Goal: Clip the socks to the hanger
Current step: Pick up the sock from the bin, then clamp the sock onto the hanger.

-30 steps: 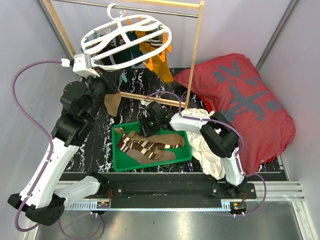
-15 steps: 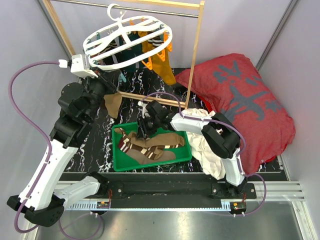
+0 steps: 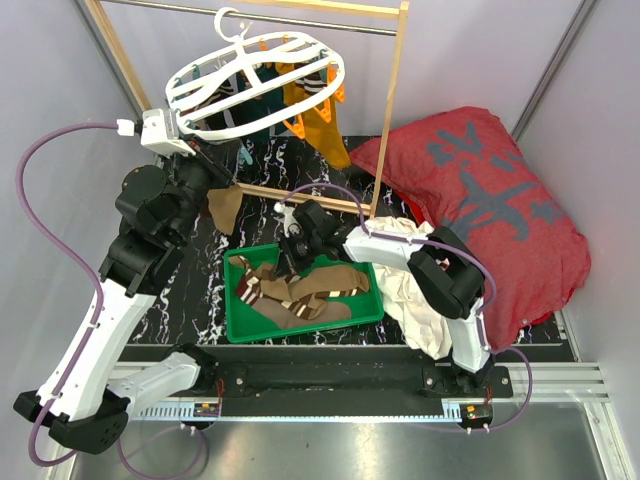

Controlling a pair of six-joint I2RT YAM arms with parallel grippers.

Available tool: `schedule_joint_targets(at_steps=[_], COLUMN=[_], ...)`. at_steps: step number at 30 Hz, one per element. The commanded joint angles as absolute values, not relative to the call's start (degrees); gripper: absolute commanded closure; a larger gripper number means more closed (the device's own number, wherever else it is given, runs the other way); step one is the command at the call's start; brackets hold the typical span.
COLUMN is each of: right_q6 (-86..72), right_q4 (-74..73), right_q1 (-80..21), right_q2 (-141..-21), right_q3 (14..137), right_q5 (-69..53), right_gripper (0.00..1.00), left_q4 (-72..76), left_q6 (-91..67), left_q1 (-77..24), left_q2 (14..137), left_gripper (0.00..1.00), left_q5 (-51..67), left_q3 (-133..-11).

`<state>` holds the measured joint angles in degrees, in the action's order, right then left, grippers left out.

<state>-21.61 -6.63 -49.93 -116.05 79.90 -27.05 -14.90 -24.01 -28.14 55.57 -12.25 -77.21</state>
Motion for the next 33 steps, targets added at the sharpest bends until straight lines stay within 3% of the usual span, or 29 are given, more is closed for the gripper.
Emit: schedule_joint_targets(at_steps=[1,17,28,33], right_q6=[-18.56,-0.36,7.03,14.39], right_q4=[-3.7,7.55,17.84,21.95], right_q1=[-50.19,-50.19,-50.62,-54.48], right_q2=[-108.91,-84.91,-85.69,-87.97], right_q3=[78.49,75.06,78.83,80.07], right_q5=[-25.67,-6.96,2.19,13.07], right_gripper=[1.0,1.0,1.0,1.0], left_q4=[-12.57,-12.3,-11.6,-11.69], left_q6=[-24.08,-24.08,-27.5,-30.41], left_q1=[-28.3,-28.21,-28.21,-28.21], left_q2=[54.4,55.11,56.16,57.74], left_gripper=[0.91,0.91,0.92,0.94], left_q5=[-12.13,-10.99,-11.95,-12.57], left_q3=[-76.82,-77.43,-78.13,-78.66])
